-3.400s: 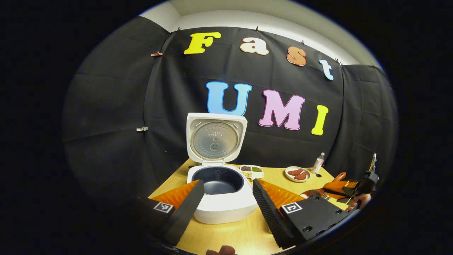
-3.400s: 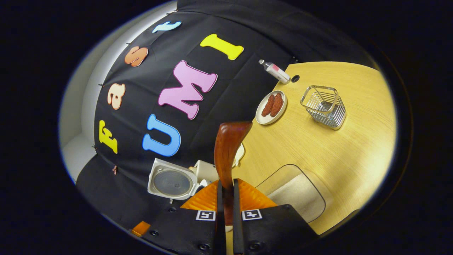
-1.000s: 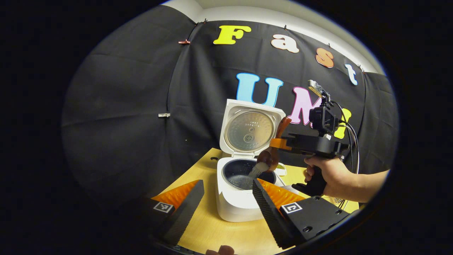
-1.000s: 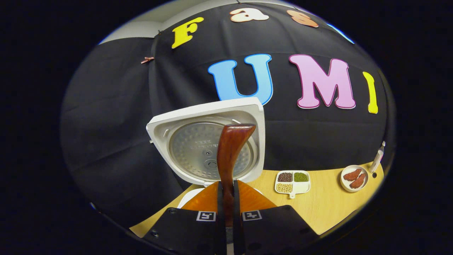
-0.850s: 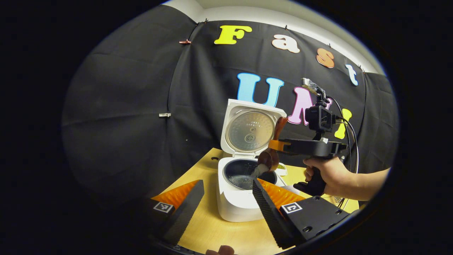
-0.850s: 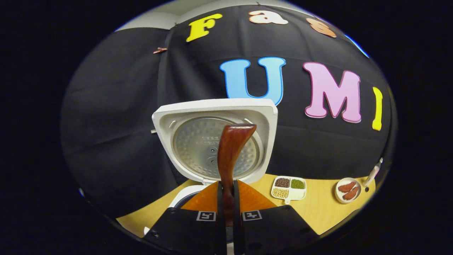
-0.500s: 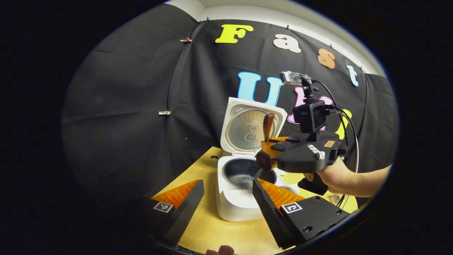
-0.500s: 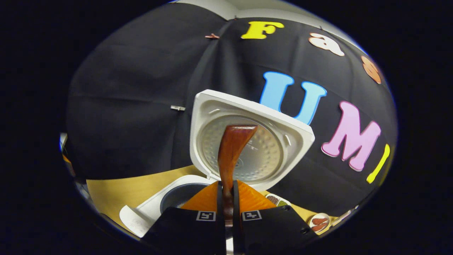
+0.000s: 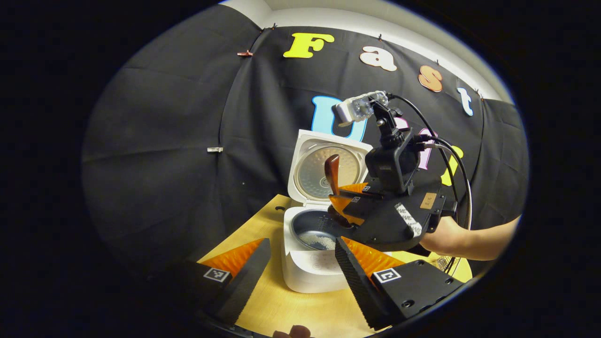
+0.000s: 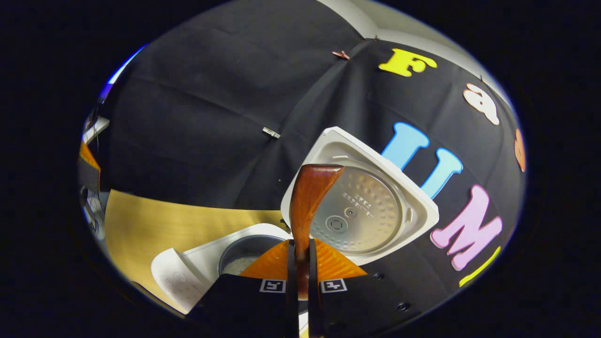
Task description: Close the left gripper, press the button to open the rice cooker; take a wooden spoon from the chopstick holder with the right hand, scoop a spoonful of rice and pour it into the rice cooker, then put the wooden spoon back into the chopstick holder.
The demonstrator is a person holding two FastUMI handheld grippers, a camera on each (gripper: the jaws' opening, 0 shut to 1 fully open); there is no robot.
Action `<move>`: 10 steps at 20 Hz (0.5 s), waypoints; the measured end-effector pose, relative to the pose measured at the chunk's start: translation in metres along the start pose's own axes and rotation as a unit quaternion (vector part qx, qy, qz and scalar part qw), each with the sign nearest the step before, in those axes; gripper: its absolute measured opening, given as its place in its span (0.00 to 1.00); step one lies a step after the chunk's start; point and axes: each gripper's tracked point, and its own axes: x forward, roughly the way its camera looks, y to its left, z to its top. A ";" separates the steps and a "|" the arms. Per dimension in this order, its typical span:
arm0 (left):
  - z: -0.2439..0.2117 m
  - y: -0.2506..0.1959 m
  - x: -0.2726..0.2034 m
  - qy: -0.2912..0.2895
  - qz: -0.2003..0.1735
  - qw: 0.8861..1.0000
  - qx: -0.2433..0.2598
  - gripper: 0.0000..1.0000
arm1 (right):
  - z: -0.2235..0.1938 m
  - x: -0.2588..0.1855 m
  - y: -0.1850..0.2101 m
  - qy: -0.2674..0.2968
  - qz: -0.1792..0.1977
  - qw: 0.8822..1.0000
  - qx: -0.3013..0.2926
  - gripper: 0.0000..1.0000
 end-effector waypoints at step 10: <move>0.001 -0.013 -0.017 -0.004 -0.003 1.000 0.013 0.95 | -0.025 -0.026 -0.074 0.010 -0.067 0.894 0.443 0.12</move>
